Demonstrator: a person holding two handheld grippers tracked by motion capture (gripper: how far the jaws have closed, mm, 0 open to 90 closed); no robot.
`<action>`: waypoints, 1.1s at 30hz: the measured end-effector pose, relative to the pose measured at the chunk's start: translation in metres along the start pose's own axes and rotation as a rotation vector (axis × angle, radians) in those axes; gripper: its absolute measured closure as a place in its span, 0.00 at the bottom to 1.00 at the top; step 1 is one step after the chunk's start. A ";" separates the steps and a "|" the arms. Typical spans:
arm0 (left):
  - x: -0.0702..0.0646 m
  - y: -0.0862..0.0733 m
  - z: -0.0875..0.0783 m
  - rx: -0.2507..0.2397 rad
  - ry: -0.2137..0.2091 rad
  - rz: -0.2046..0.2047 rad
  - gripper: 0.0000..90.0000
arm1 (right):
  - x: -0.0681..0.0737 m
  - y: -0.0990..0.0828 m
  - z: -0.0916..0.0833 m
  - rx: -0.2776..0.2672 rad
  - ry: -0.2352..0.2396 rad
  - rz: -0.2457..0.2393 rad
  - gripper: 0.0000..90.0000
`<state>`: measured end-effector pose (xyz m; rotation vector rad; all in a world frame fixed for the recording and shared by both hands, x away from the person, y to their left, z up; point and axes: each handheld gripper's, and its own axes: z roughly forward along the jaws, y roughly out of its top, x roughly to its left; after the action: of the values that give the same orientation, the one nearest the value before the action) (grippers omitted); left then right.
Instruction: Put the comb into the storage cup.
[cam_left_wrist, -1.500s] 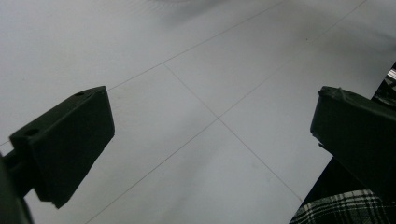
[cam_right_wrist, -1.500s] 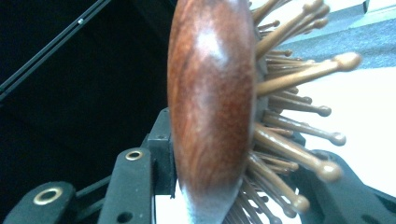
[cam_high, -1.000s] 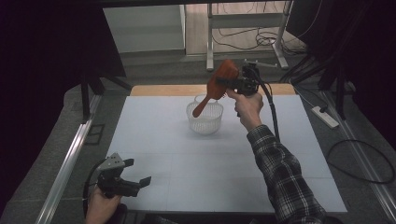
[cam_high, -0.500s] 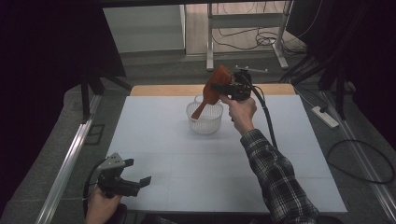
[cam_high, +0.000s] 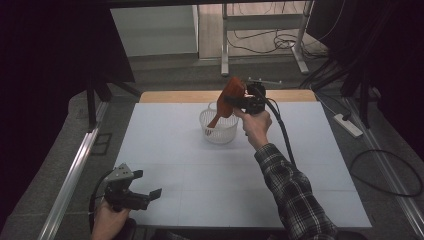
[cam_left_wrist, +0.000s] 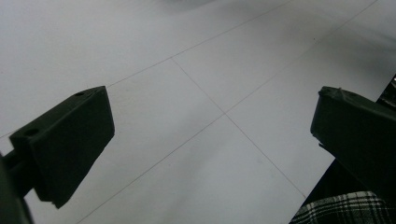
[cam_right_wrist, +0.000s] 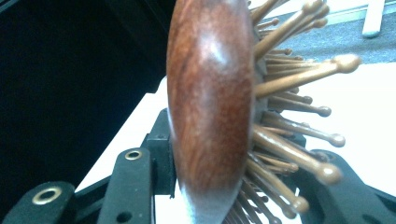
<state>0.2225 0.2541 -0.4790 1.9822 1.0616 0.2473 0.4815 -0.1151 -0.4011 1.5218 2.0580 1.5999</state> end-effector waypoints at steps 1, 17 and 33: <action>0.000 0.000 0.000 0.001 -0.001 -0.001 0.00 | 0.000 -0.001 0.000 -0.001 0.001 0.003 0.60; 0.001 0.000 0.001 0.006 -0.001 -0.009 0.00 | -0.003 -0.012 -0.001 -0.012 -0.008 -0.004 0.58; 0.001 0.001 0.002 0.015 0.001 -0.011 0.00 | -0.018 -0.031 0.001 0.008 -0.030 0.051 0.55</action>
<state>0.2248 0.2534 -0.4797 1.9894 1.0777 0.2347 0.4720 -0.1258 -0.4341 1.6040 2.0288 1.5783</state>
